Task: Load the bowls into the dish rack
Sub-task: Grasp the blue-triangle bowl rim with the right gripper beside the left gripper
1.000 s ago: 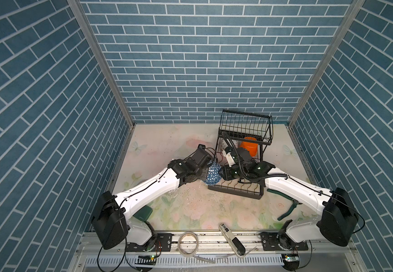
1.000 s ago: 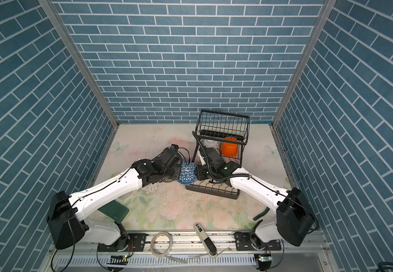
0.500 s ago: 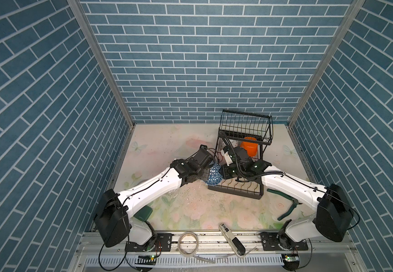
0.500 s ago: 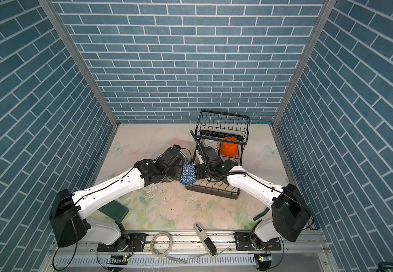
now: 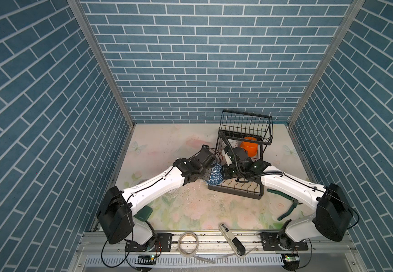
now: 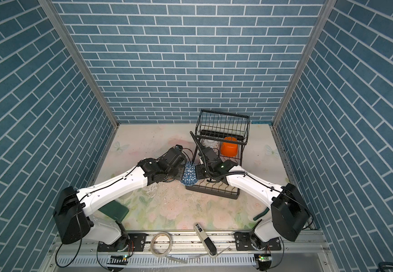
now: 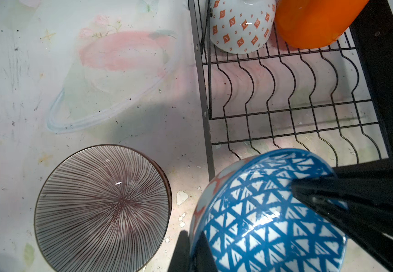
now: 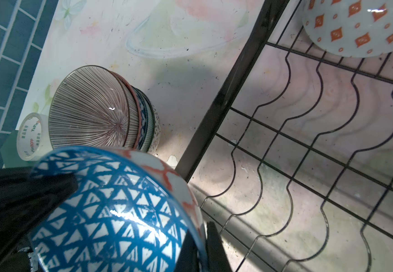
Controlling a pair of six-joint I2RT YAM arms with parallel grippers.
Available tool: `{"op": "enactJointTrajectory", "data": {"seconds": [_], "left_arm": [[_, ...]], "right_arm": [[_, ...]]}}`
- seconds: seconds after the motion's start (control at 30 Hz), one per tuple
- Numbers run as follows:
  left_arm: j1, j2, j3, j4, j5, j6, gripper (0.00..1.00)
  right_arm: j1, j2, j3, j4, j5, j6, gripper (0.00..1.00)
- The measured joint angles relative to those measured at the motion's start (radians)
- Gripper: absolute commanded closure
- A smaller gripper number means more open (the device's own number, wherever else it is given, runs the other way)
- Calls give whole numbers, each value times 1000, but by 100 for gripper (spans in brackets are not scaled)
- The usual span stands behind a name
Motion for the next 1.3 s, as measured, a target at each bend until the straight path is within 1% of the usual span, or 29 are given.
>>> {"op": "enactJointTrajectory", "data": {"seconds": [0.13, 0.23, 0.37, 0.47, 0.57, 0.87, 1.1, 1.3], "left_arm": [[0, 7, 6, 15, 2, 0, 61], [0, 7, 10, 29, 3, -1, 49], [0, 7, 10, 40, 8, -3, 35], [-1, 3, 9, 59, 21, -5, 30], [-3, -6, 5, 82, 39, -6, 28], [-4, -12, -37, 109, 55, -15, 28], [-4, -9, -72, 124, 79, -25, 27], [-4, 47, -82, 162, 111, -39, 27]], "right_arm": [[5, -7, 0, -34, 47, -5, 100], [7, -31, 0, -72, 92, -7, 100], [8, -87, 0, -116, 162, -13, 100], [8, -119, 0, -146, 219, -17, 100], [9, -139, 0, -183, 290, -27, 100], [11, -169, 0, -368, 560, -43, 100], [11, -204, 0, -429, 678, -43, 100], [11, -204, 0, -460, 730, -50, 100]]}}
